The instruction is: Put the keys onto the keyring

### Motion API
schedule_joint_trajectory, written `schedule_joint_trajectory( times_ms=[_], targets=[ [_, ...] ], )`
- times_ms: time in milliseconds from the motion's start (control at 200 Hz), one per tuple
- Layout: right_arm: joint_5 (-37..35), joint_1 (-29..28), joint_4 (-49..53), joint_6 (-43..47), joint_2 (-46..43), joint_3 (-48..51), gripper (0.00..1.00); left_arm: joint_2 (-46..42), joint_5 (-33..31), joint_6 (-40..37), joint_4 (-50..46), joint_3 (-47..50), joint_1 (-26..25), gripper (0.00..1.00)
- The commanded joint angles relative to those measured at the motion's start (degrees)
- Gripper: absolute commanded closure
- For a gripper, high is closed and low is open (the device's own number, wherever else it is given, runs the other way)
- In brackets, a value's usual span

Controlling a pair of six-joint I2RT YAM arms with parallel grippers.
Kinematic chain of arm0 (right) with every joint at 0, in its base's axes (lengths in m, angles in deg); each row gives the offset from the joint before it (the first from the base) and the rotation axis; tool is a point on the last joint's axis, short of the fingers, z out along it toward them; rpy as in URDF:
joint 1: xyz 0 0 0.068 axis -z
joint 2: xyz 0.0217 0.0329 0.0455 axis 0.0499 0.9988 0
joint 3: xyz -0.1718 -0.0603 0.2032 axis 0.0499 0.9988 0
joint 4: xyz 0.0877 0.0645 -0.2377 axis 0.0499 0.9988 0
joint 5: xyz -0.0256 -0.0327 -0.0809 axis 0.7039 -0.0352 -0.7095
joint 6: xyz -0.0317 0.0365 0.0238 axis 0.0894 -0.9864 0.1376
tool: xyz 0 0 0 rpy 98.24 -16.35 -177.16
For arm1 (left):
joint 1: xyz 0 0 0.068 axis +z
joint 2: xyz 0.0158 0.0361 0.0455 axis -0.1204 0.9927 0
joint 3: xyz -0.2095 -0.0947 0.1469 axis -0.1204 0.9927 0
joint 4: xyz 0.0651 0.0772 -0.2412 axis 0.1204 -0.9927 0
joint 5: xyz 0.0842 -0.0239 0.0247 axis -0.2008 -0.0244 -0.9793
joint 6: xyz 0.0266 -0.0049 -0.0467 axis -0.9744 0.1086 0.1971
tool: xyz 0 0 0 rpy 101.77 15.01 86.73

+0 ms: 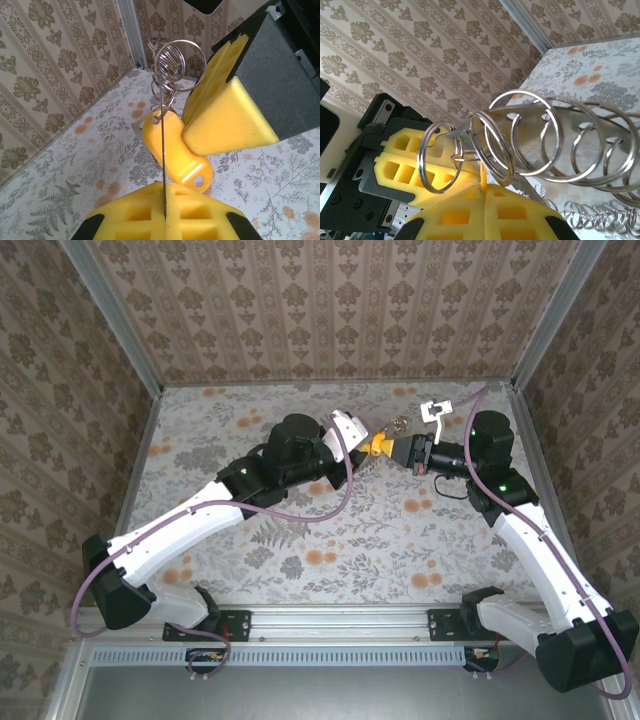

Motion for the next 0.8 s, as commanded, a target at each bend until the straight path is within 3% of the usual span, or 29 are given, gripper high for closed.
schedule_joint_trajectory(
  times_ms=[0,365,795],
  targets=[
    [-2.40,0.31,-0.46,-0.34,0.24,-1.10,1.00,-0.71,0.61,4.46,5.04,-1.01,-1.11,1.00],
    [-3.86,0.42,-0.40,-0.78,0.63,-1.92,1.00,0.93,1.96,14.30,6.71,-2.93,-0.19,1.00],
    [-4.06,0.68,3.17,0.01,-3.27,-0.37,0.57,0.67,-1.04,19.66,7.75,-2.51,1.17,1.00]
  ],
)
